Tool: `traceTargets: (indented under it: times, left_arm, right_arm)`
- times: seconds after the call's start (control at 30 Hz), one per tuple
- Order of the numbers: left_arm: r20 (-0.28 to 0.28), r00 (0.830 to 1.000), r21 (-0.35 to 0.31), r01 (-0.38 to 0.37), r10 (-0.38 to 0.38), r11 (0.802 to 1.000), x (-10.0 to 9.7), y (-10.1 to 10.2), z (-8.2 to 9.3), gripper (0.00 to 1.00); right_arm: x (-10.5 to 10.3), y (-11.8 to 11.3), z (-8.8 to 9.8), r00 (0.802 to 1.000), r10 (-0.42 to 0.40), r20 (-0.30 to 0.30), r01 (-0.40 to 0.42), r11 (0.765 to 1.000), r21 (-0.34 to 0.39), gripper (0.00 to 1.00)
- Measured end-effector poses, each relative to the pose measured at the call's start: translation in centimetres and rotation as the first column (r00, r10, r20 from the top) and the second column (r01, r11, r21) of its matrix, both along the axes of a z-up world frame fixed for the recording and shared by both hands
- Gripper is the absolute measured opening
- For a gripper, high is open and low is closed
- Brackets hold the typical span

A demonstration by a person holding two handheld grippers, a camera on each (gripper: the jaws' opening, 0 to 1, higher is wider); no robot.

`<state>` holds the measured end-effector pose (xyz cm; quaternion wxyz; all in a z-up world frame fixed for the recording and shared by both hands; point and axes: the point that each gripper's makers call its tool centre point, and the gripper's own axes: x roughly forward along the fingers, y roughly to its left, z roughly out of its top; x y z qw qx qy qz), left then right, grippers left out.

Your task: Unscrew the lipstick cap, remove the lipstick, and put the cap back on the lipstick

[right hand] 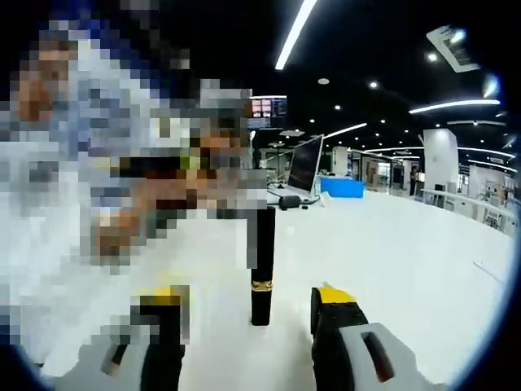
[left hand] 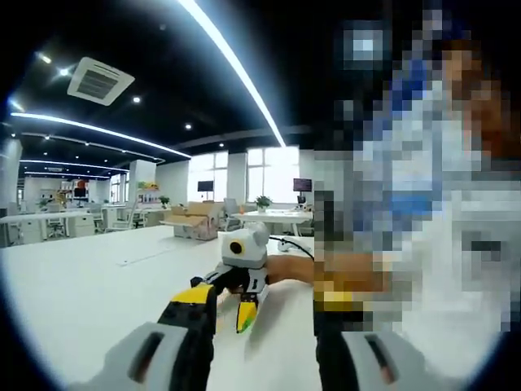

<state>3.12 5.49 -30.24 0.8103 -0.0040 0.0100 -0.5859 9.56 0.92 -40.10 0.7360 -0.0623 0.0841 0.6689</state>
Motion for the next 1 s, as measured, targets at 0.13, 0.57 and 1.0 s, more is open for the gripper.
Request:
traceTargets:
  times: [0.13, 0.57, 1.0]
  left_arm:
    - [0.001, 1.000, 0.000, -0.014, 0.014, 1.000, 0.3, 0.3, 0.2, 0.53]
    - [-0.001, 0.997, -0.021, -0.084, 0.084, 0.996, 0.7, 1.8, 1.4, 0.63]
    - [0.050, 0.987, -0.055, -0.152, 0.155, 0.987, -1.2, 5.0, 5.2, 0.61]
  right_arm:
    - [-0.8, -2.5, 1.5, 0.997, -0.070, 0.019, 0.069, 0.997, 0.022, 0.65]
    - [-3.5, -9.4, 11.4, 0.954, -0.297, 0.042, 0.288, 0.947, 0.144, 0.57]
    - [-7.4, -8.2, 15.3, 0.928, -0.342, 0.150, 0.306, 0.927, 0.218, 0.59]
